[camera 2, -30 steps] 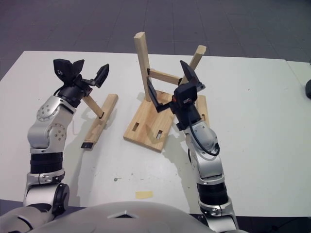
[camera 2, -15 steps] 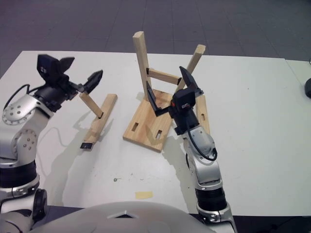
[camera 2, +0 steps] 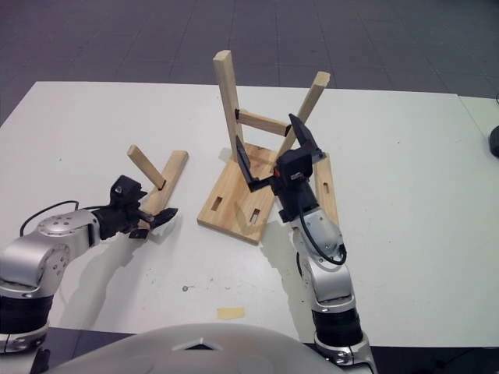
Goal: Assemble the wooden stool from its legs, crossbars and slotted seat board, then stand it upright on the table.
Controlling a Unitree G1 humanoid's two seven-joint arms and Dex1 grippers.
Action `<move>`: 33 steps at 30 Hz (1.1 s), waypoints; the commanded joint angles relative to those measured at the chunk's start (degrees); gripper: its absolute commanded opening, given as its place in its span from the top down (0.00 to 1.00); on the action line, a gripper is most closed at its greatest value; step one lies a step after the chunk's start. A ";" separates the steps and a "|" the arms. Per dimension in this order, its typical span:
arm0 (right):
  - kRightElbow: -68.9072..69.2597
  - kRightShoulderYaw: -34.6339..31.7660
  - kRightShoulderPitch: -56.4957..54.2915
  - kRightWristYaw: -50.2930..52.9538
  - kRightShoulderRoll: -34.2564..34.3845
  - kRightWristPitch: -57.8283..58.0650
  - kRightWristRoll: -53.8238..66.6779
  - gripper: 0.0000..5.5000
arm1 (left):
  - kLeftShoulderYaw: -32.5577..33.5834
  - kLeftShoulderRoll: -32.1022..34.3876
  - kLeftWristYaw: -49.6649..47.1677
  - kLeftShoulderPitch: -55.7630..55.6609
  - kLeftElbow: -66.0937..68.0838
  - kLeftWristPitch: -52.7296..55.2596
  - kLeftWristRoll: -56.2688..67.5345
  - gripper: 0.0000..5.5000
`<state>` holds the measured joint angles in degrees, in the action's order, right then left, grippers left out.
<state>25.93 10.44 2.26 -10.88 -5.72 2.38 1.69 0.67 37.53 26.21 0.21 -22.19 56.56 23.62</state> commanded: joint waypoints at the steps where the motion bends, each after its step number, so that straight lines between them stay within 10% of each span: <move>1: -0.45 0.26 -0.34 0.28 0.49 -0.22 -0.22 0.02 | -1.98 2.88 1.41 0.10 1.02 1.23 -1.77 0.10; 17: -1.28 1.03 -0.37 1.07 1.19 -1.21 -1.70 0.02 | -10.80 10.44 7.11 1.69 9.23 -9.84 -11.47 0.60; 27: -1.64 -0.82 -1.46 1.05 1.84 0.08 0.88 0.02 | -0.53 1.89 2.71 -6.32 10.84 -18.79 -8.41 0.62; 33: 2.48 -8.57 -6.57 -1.60 4.40 14.64 25.78 0.02 | 7.61 -8.26 -3.71 -17.26 9.10 -33.67 -6.30 0.63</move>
<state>26.22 5.19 -1.20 -11.75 -1.55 11.76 19.14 7.03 31.58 24.06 -14.23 -11.60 27.08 17.58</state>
